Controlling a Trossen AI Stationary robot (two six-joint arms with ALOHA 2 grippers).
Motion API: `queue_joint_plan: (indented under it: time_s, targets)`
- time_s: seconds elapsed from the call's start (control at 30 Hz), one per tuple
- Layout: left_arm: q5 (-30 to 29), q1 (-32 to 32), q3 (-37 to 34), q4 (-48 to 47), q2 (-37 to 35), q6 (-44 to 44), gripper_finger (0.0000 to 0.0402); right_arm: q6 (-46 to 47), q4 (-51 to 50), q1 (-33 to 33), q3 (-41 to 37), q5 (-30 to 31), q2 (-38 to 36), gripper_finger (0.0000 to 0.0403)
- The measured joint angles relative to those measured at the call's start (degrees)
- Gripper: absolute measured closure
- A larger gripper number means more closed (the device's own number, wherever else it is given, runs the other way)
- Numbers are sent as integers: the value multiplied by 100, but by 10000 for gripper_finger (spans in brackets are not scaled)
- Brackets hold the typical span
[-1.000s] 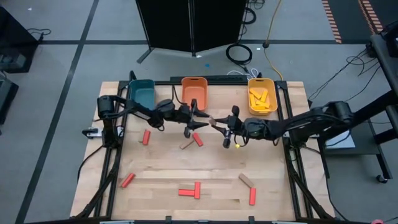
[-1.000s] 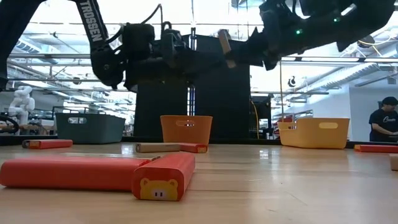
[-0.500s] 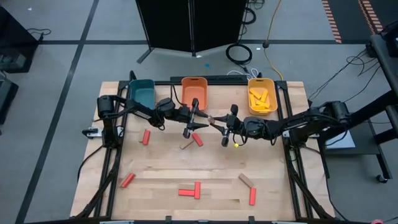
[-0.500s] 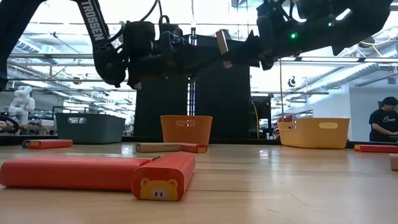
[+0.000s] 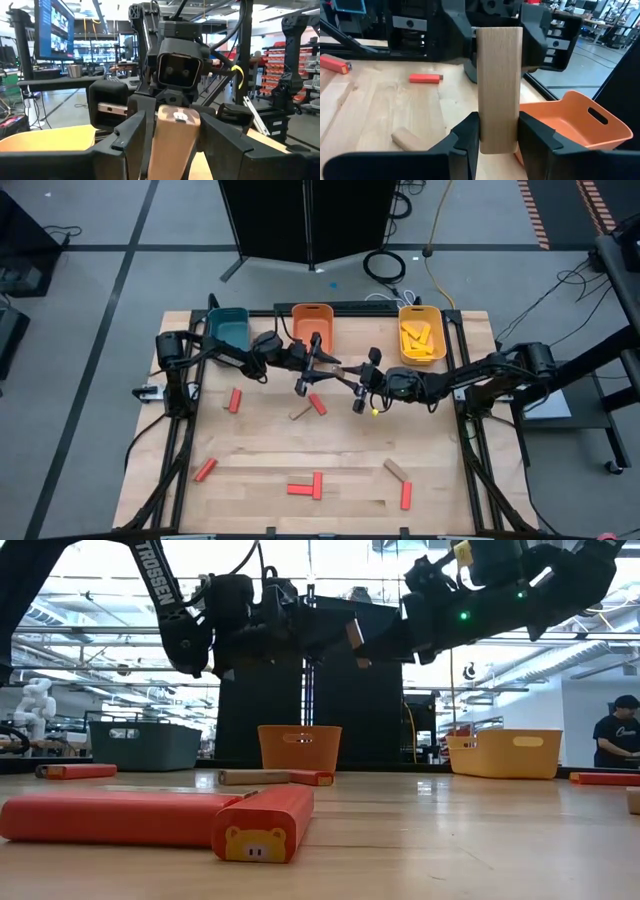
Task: Sort blocks
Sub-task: Put the brown block into the blue bin
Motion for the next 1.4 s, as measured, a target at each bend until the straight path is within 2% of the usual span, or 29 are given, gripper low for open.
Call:
queue_joint_plan:
  time_s: [0.6, 1.0, 1.1, 1.23, 1.4]
  targets:
    - [-16, 53, -2, -85, 0, 6, 229, 28, 226, -20, 0, -6, -2, 305]
    - [-370, 125, -7, -112, -9, 60, 325, 54, 214, -28, 0, 190, -2, 302]
    - [-314, 236, -7, -126, -16, 8, 325, -79, 206, -43, 0, 211, -2, 281]
    - [-242, 509, -9, -514, -204, -30, 312, -159, 202, -144, 2, 295, -11, 229]
    - [-538, 965, -11, -1726, -774, 159, 310, -511, -62, -177, 2, 691, -127, 163]
